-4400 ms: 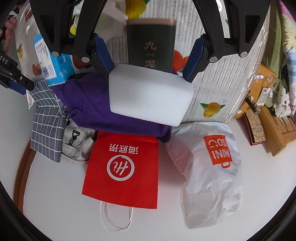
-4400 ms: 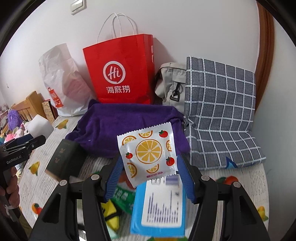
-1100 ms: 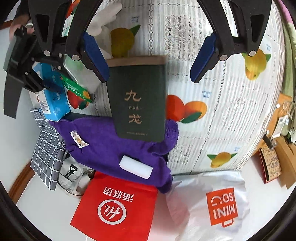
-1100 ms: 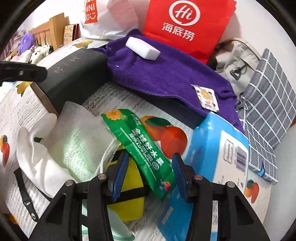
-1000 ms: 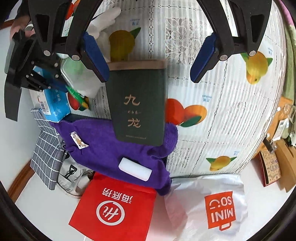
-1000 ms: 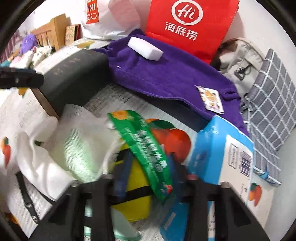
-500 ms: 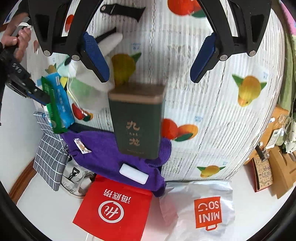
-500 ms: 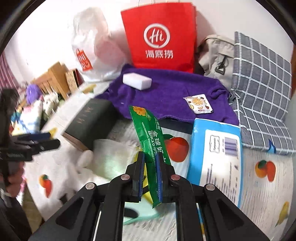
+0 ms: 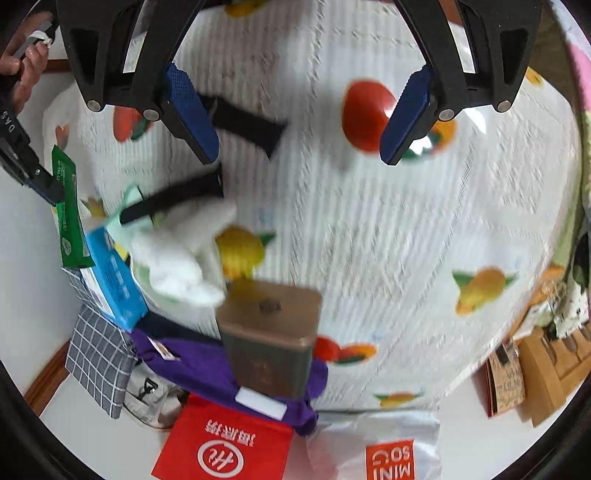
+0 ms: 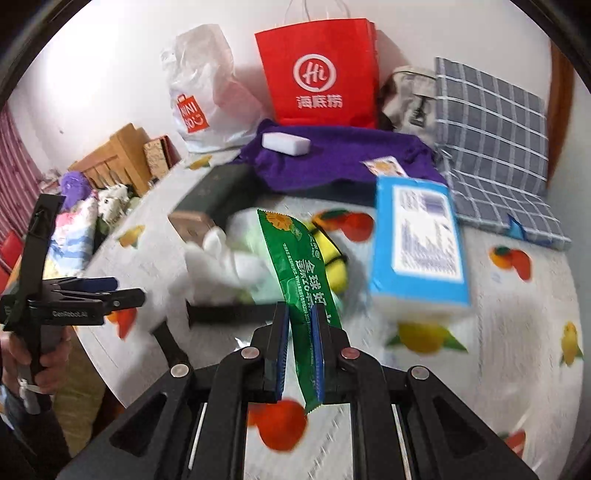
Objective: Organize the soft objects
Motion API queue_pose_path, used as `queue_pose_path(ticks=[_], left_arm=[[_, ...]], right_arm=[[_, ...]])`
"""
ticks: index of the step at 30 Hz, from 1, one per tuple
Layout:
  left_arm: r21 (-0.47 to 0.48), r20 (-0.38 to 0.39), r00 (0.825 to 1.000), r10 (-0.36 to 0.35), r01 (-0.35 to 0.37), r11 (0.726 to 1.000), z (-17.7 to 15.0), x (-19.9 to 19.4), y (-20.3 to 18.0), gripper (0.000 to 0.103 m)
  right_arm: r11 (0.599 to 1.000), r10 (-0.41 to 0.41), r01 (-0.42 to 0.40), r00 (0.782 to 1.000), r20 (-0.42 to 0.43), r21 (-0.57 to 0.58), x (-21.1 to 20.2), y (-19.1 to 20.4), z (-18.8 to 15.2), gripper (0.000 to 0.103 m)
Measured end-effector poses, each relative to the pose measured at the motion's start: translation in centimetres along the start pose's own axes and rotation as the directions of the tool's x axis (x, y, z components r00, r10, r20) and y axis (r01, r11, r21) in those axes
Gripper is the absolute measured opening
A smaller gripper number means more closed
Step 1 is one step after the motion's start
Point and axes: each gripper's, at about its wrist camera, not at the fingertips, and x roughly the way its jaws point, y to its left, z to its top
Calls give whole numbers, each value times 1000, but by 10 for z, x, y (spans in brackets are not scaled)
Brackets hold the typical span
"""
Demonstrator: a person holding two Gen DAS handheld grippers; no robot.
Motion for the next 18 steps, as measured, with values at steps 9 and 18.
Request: queue_pose_path(ticks=[9,18], left_arm=[[26,-74,996,-58,60,998,-35,10,-29,87],[97,-7,1000,24,-24,995,-31,31,-61,88]], right_arm=[[988,-150,150,989,-16,33,-15,-30,-53,12],[983,-180,181,982,-52,23,15,-40,-73,14]])
